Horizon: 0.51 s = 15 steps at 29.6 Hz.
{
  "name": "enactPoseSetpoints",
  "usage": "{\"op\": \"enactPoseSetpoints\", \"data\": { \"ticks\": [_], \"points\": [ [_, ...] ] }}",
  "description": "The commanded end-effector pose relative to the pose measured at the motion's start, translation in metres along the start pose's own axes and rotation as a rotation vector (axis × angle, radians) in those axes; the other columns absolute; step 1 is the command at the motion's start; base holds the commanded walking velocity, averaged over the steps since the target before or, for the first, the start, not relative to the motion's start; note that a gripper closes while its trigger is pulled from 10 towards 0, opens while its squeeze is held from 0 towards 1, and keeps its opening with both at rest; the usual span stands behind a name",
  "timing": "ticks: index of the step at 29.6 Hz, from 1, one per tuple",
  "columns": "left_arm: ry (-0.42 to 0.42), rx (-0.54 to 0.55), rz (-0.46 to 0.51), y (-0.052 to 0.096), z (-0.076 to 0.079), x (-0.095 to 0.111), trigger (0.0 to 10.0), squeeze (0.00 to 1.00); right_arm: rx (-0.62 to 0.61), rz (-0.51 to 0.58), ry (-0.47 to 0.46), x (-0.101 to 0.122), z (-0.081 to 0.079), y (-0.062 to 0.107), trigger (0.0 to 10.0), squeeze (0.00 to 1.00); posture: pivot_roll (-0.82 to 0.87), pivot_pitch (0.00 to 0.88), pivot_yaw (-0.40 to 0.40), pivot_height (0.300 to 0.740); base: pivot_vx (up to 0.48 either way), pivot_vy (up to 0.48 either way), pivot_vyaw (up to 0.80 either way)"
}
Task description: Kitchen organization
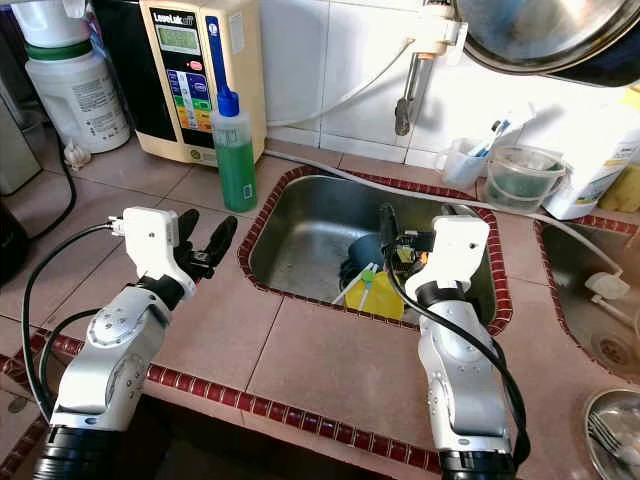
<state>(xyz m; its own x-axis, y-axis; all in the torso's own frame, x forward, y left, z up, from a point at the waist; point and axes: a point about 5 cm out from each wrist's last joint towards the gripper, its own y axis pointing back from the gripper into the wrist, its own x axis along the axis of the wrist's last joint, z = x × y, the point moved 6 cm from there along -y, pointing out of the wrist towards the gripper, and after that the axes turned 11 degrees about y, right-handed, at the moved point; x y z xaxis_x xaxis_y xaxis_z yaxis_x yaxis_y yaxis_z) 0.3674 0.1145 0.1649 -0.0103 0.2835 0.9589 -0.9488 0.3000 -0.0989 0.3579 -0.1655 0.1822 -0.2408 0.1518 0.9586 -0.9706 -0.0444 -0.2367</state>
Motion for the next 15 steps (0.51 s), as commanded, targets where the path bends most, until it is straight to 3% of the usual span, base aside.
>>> {"op": "enactPoseSetpoints", "data": {
  "ticks": [1, 15],
  "points": [
    [0.001, -0.013, -0.006, 0.0004, 0.0039, 0.0, 10.0, 0.0, 0.0, 0.013, 0.008, 0.0047, 0.0009, -0.0016, 10.0, 0.0, -0.13, 0.007, -0.004, 0.74, 0.0, 0.0, 0.0],
    [0.009, -0.015, -0.031, -0.0002, 0.0047, -0.0041, 10.0, 0.0, 0.007, 0.01, 0.012, 0.0038, -0.0011, -0.0019, 10.0, 0.0, -0.14, 0.0, -0.003, 0.74, -0.018, 0.0, 0.0]
  ]
}}
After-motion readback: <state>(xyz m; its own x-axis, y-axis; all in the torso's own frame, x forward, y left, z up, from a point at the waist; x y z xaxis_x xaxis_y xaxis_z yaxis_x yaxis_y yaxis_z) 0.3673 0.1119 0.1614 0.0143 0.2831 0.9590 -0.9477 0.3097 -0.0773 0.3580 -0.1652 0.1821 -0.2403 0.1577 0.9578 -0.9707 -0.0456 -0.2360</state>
